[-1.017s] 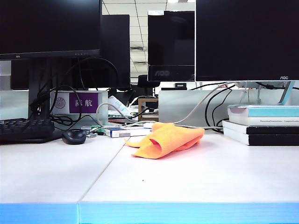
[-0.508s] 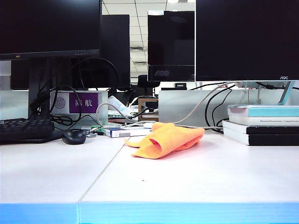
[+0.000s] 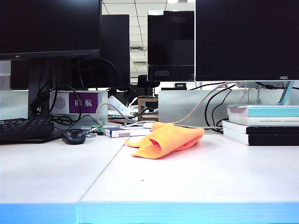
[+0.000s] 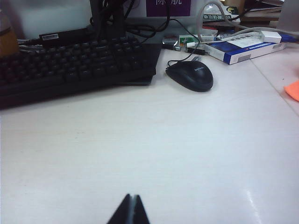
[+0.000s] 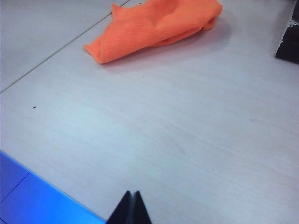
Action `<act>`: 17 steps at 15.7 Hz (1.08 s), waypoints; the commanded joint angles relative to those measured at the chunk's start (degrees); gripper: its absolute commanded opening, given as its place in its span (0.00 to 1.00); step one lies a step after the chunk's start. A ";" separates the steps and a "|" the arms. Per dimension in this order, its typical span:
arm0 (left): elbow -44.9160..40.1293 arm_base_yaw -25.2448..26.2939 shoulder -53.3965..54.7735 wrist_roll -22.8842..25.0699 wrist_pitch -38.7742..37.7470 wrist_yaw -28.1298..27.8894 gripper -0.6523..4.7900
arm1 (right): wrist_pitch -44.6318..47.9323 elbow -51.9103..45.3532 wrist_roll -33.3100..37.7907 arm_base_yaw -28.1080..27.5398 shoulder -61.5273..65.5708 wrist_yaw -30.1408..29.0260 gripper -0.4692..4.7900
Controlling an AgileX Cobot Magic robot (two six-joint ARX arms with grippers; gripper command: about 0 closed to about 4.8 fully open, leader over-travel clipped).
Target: Wipe the table from back to front using the rag.
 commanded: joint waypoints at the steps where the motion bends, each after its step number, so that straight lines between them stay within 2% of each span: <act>1: -0.09 -0.04 -0.11 -0.15 -0.66 -0.09 0.11 | 0.61 0.26 0.13 0.04 0.04 -0.04 0.09; 3: -0.09 -0.04 -0.11 -0.15 -0.68 -0.09 0.11 | 0.61 0.26 0.15 0.04 0.04 -0.02 0.09; 4: -0.09 -0.04 -0.11 -0.15 -0.66 -0.09 0.11 | 1.11 -0.17 -0.31 -0.15 -0.13 8.50 0.09; 6: -0.09 -0.04 -0.11 -0.15 -0.66 -0.09 0.11 | 1.27 -1.01 -0.31 -0.61 -0.20 16.37 0.09; 9: -0.09 -0.04 -0.11 -0.15 -0.66 -0.09 0.11 | 5.42 -3.65 0.81 -4.81 -0.20 22.77 0.09; 14: -0.09 -0.04 -0.11 -0.15 -0.66 -0.09 0.11 | 22.29 -8.98 2.12 -12.59 -0.22 20.02 0.09; 17: -0.09 -0.04 -0.11 -0.15 -0.66 -0.09 0.11 | 26.73 -13.18 9.57 -12.92 -0.22 18.47 0.09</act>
